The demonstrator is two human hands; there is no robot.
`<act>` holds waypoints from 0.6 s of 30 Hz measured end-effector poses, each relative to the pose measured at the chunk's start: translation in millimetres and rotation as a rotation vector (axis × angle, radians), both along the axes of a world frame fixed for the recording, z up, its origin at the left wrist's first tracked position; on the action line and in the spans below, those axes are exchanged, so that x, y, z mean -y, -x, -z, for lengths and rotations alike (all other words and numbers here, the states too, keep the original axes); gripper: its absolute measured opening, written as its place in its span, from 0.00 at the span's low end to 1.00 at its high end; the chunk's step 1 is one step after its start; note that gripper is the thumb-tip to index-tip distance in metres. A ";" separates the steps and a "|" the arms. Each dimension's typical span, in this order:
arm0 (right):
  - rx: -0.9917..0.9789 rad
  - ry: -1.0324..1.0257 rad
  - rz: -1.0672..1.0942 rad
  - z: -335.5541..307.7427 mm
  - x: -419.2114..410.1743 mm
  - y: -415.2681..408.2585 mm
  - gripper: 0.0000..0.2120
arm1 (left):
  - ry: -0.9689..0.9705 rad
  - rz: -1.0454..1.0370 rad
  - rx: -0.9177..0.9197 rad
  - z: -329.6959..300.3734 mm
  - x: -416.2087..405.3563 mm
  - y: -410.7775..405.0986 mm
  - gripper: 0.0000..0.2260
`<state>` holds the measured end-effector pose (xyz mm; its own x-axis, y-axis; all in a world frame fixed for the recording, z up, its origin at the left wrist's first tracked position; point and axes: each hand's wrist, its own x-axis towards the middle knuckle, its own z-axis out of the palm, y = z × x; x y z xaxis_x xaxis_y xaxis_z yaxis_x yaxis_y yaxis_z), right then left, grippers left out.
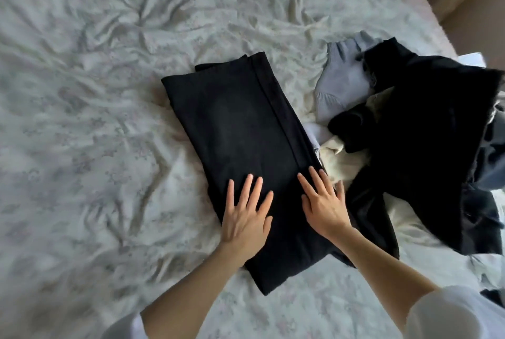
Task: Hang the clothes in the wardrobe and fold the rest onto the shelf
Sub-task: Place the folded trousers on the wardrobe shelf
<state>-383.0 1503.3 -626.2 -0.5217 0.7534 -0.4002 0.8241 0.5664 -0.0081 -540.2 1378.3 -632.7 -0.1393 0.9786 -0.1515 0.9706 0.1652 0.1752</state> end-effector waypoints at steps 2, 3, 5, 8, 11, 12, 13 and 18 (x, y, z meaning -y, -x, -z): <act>0.016 -0.001 0.089 -1.2 22.6 -30.5 0.25 | 0.050 -0.008 0.012 3.2 21.7 -13.8 0.25; 0.000 0.003 0.138 -3.4 32.1 -40.5 0.25 | 0.063 -0.015 0.027 2.9 29.1 -18.8 0.25; -0.076 0.042 0.283 -10.0 52.0 -57.5 0.26 | 0.066 0.024 0.040 0.5 46.4 -32.1 0.26; -0.185 0.063 0.402 -19.8 70.2 -74.3 0.27 | 0.064 0.181 0.004 -2.3 71.1 -49.3 0.32; -0.062 -0.016 0.101 -23.9 72.8 -87.2 0.33 | 0.106 0.263 -0.056 -4.1 83.5 -56.0 0.42; -0.013 -0.025 0.002 -24.6 72.2 -90.2 0.36 | 0.129 0.244 -0.065 -6.5 82.4 -58.1 0.44; 0.041 -0.036 -0.083 -24.3 70.1 -91.2 0.39 | 0.148 0.210 -0.070 -8.5 79.7 -59.8 0.44; 0.218 -0.070 -0.229 -15.7 55.7 -81.9 0.42 | 0.063 0.069 -0.074 -17.8 59.0 -64.2 0.32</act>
<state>-301.1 1447.6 -610.4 -0.5886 0.6558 -0.4727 0.6533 0.7303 0.1996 -476.0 1319.3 -614.9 -0.0847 0.9752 -0.2046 0.9899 0.1058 0.0945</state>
